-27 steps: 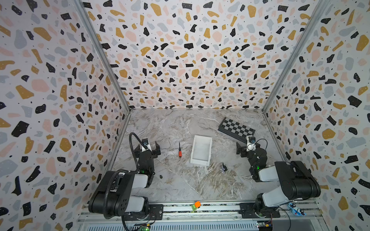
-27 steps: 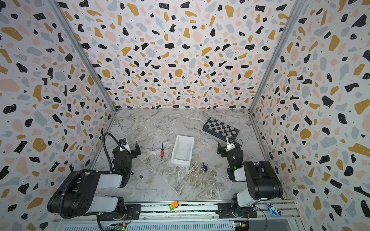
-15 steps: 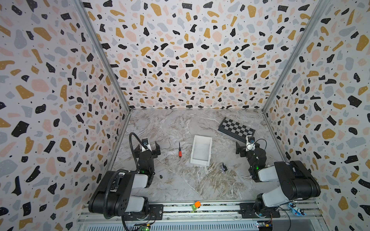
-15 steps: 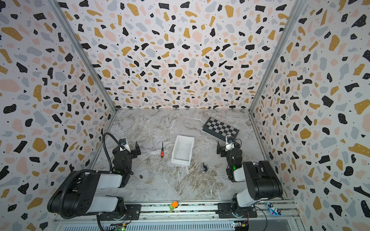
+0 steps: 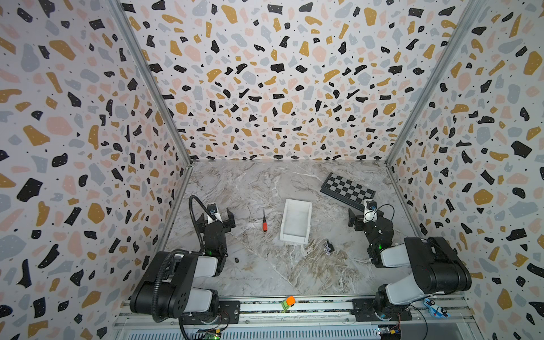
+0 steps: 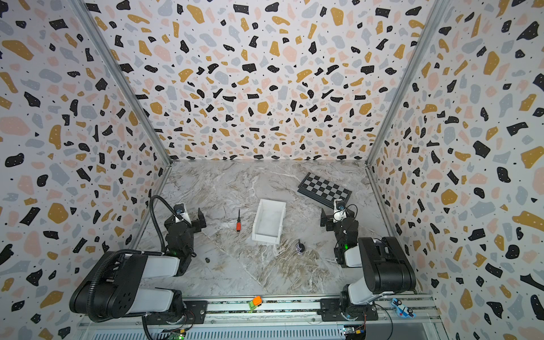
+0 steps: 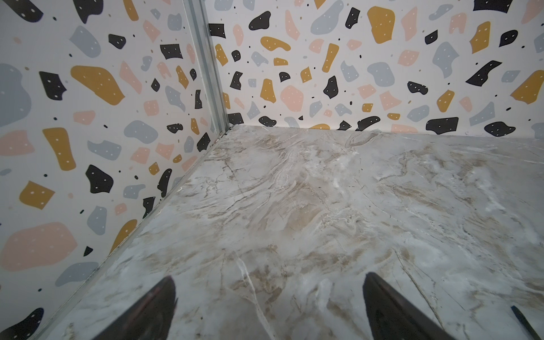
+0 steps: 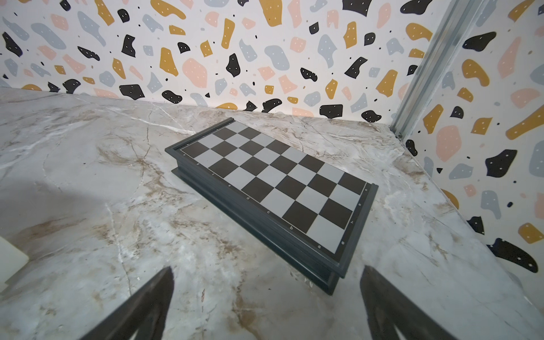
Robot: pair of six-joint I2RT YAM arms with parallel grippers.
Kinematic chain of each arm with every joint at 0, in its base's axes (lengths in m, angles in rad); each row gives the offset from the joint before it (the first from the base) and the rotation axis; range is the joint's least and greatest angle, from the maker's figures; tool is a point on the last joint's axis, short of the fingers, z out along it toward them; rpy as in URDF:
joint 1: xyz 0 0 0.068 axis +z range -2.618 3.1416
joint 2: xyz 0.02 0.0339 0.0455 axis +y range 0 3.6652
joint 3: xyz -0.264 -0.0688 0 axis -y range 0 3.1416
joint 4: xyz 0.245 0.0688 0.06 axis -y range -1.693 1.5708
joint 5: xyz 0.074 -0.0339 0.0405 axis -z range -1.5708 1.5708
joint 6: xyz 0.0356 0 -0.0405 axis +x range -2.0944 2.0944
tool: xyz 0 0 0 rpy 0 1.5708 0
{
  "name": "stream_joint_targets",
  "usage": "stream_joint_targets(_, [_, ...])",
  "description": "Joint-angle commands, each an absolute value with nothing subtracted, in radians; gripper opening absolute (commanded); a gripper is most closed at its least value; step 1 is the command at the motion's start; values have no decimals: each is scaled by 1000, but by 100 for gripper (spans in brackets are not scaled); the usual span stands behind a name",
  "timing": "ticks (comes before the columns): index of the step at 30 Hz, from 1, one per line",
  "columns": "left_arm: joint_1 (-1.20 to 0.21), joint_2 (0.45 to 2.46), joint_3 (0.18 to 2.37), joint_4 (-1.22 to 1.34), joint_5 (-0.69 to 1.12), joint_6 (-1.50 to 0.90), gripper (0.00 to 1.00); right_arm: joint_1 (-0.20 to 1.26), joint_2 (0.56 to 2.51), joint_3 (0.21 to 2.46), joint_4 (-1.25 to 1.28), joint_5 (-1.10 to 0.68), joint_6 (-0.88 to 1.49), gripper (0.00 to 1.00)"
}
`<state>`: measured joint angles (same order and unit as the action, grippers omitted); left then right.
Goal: Put the screwdriver in the bin
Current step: Pick up the screwdriver from the center of the table.
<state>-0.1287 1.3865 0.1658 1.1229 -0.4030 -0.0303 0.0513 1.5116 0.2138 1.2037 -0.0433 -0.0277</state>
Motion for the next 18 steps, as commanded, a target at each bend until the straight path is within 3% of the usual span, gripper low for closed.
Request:
stream_joint_targets(1, [-123,1384,169,1180,-419,-37,100,49,1486,224,1206,-56,-17,99])
stream_joint_targets(5, [-123,1361,186,1146,-471,-61,100,43,1471,222,1206,-48,-3,99])
stream_joint_targets(11, [-123,1095,397,587,-701,-271,100,-37,1270,381,761,-121,115,99])
stream_joint_targets(15, [-123,945,528,344,-679,-481,100,-40,1133,477,552,-164,172,99])
stream_joint_targets(18, [-124,941,637,195,-503,-506,100,-39,1103,616,304,-185,270,99])
